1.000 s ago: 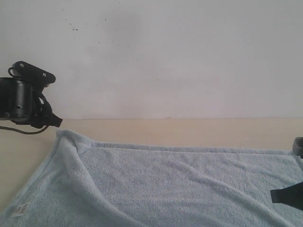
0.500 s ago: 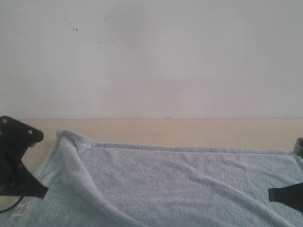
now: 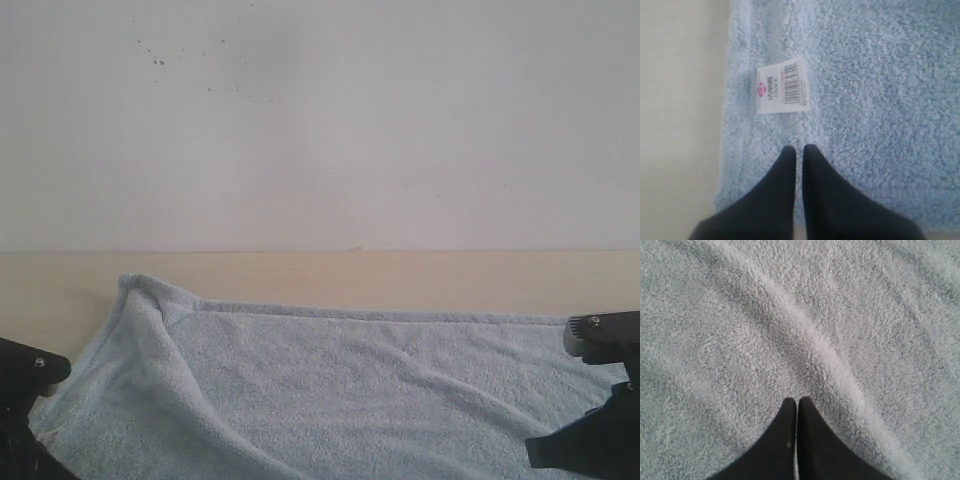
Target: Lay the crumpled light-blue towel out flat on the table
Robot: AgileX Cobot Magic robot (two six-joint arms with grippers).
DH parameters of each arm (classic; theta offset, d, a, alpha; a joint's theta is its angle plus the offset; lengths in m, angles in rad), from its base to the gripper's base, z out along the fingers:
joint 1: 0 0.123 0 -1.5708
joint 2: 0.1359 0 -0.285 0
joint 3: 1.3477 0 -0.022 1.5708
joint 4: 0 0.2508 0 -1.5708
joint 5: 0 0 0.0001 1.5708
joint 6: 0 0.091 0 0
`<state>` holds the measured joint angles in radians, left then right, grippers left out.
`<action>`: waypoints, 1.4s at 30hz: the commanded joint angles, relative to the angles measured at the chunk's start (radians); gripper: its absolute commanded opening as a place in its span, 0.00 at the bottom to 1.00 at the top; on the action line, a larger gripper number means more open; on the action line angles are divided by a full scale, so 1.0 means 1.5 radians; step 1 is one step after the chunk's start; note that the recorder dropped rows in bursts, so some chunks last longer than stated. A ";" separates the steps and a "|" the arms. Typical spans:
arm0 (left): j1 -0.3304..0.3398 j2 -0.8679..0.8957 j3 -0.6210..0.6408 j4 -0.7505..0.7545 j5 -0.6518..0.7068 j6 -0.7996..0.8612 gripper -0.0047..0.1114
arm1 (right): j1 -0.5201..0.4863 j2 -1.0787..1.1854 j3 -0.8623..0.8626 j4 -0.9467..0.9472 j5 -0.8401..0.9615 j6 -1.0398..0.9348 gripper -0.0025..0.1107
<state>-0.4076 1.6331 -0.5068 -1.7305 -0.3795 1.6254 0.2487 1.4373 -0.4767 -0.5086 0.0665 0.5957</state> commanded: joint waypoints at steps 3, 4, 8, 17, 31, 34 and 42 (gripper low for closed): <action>-0.006 -0.002 0.004 0.065 0.007 -0.046 0.08 | 0.001 -0.007 0.002 0.001 -0.009 0.000 0.02; -0.006 -0.002 0.004 0.089 0.007 -0.069 0.08 | 0.001 -0.007 0.002 0.001 -0.009 0.000 0.02; 0.005 0.000 0.004 0.194 0.004 -0.178 0.08 | 0.001 -0.007 0.002 0.001 -0.009 0.002 0.02; 0.050 0.062 0.004 0.266 0.011 -0.288 0.08 | 0.001 -0.007 0.002 0.001 -0.007 0.005 0.02; 0.050 0.111 0.035 -0.009 -0.052 -0.115 0.08 | 0.001 -0.007 0.002 0.001 -0.007 0.005 0.02; 0.046 0.109 0.061 -0.009 -0.056 -0.086 0.08 | 0.001 -0.007 0.002 0.001 -0.006 0.005 0.02; 0.040 0.102 0.062 -0.009 -0.061 -0.112 0.08 | 0.001 -0.007 0.002 0.001 -0.011 0.005 0.02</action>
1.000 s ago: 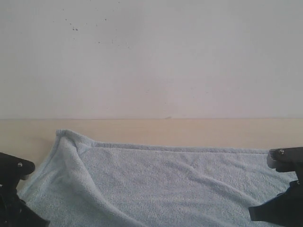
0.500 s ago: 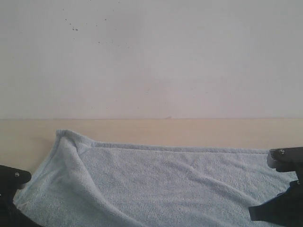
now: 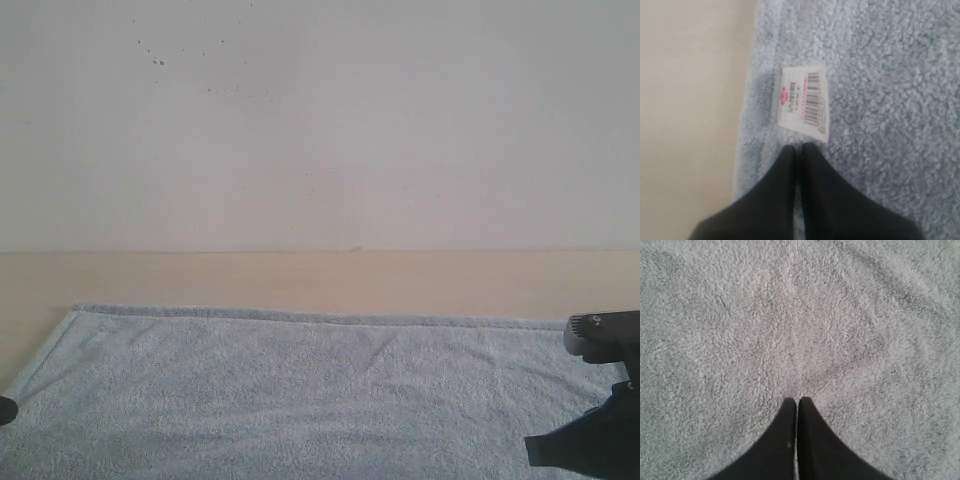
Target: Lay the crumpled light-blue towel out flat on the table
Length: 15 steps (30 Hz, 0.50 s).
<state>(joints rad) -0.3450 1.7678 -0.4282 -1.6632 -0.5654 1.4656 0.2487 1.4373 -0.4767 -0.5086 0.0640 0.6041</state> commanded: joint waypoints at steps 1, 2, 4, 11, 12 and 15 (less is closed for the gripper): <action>-0.001 0.009 0.010 -0.054 0.063 -0.005 0.08 | 0.001 -0.007 0.002 0.001 -0.008 -0.001 0.02; -0.001 0.003 0.010 -0.054 0.063 -0.005 0.08 | 0.001 -0.007 0.002 0.001 -0.005 -0.001 0.02; -0.001 -0.006 0.003 -0.054 0.063 -0.005 0.08 | 0.001 -0.007 0.002 0.001 0.004 -0.001 0.02; -0.001 -0.046 -0.041 -0.054 0.063 0.017 0.08 | 0.001 -0.007 0.002 0.001 0.078 -0.005 0.02; -0.001 -0.054 -0.047 -0.054 0.063 0.021 0.08 | 0.001 -0.007 0.002 0.001 0.088 -0.005 0.02; -0.001 -0.076 -0.060 -0.045 0.063 0.021 0.08 | 0.001 -0.007 0.002 0.001 0.127 -0.016 0.02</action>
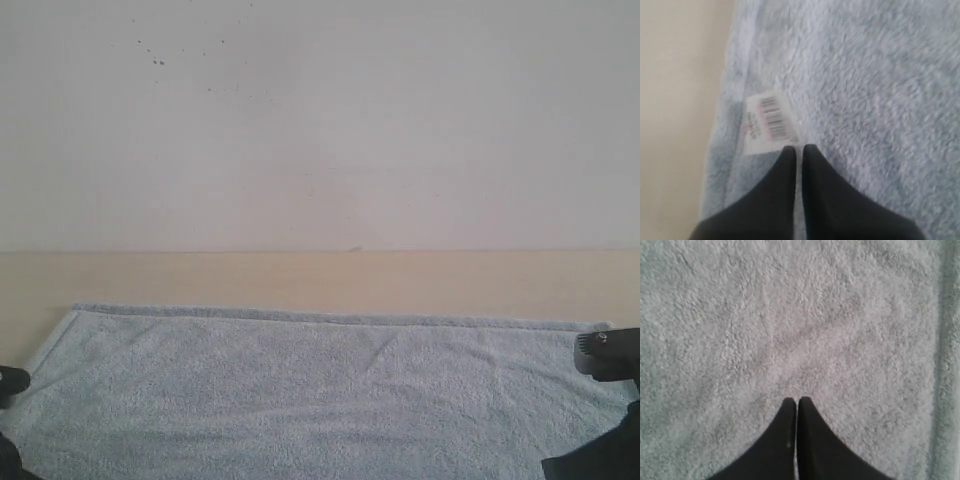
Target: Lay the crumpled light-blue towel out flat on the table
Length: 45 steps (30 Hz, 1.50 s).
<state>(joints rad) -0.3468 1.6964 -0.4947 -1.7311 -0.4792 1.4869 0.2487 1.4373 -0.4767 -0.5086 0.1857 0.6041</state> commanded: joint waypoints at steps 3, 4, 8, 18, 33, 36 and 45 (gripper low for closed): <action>0.000 -0.042 -0.019 0.000 0.007 0.007 0.08 | 0.001 -0.007 0.002 -0.005 0.087 -0.026 0.02; 0.000 -0.046 -0.019 0.000 0.008 0.007 0.08 | 0.001 -0.007 0.002 -0.015 0.105 -0.026 0.02; 0.000 -0.046 -0.019 0.000 0.034 0.007 0.08 | 0.001 -0.007 0.002 -0.041 0.145 -0.026 0.02; 0.000 -0.046 -0.019 0.000 0.059 -0.010 0.08 | 0.001 -0.007 0.002 -0.048 0.209 -0.026 0.02; 0.000 -0.046 -0.019 0.005 0.096 -0.011 0.08 | 0.001 0.017 0.023 -0.128 0.209 -0.021 0.02; 0.000 -0.046 -0.019 0.005 0.107 -0.011 0.08 | 0.001 0.058 0.023 -0.146 0.175 0.038 0.02; 0.000 -0.046 -0.019 0.011 0.119 -0.011 0.08 | 0.001 0.110 0.023 -0.146 0.148 0.041 0.02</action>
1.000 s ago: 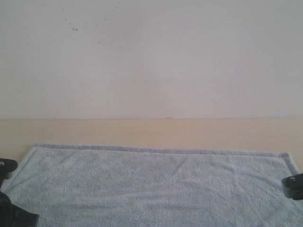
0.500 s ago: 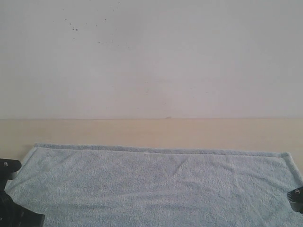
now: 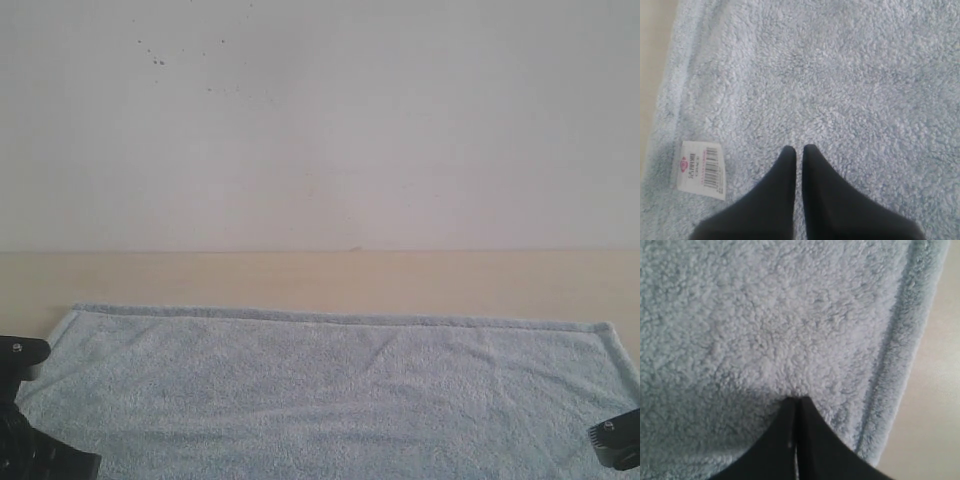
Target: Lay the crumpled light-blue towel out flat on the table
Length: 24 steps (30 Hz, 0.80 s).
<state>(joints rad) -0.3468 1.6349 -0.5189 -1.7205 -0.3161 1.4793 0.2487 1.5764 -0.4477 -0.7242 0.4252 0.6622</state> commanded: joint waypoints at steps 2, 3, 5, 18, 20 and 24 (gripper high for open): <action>0.000 -0.005 -0.003 0.004 0.012 -0.006 0.08 | 0.001 0.025 0.004 -0.002 -0.013 0.003 0.02; 0.000 -0.005 -0.003 0.006 0.011 -0.006 0.08 | 0.001 0.028 0.004 -0.002 -0.013 0.004 0.02; 0.000 -0.005 -0.003 0.006 0.014 -0.006 0.08 | 0.001 0.035 0.004 -0.002 -0.013 0.004 0.02; 0.000 -0.005 -0.003 0.006 0.014 -0.006 0.08 | 0.001 0.077 0.004 -0.008 0.004 0.012 0.02; 0.000 -0.005 -0.003 0.006 0.014 -0.006 0.08 | 0.000 0.083 0.004 -0.021 0.018 0.025 0.02; 0.000 -0.005 -0.003 0.006 0.014 -0.006 0.08 | 0.000 0.082 0.004 -0.105 0.069 0.158 0.02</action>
<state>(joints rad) -0.3468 1.6349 -0.5189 -1.7171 -0.3009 1.4793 0.2572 1.6509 -0.4697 -0.8335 0.4873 0.7642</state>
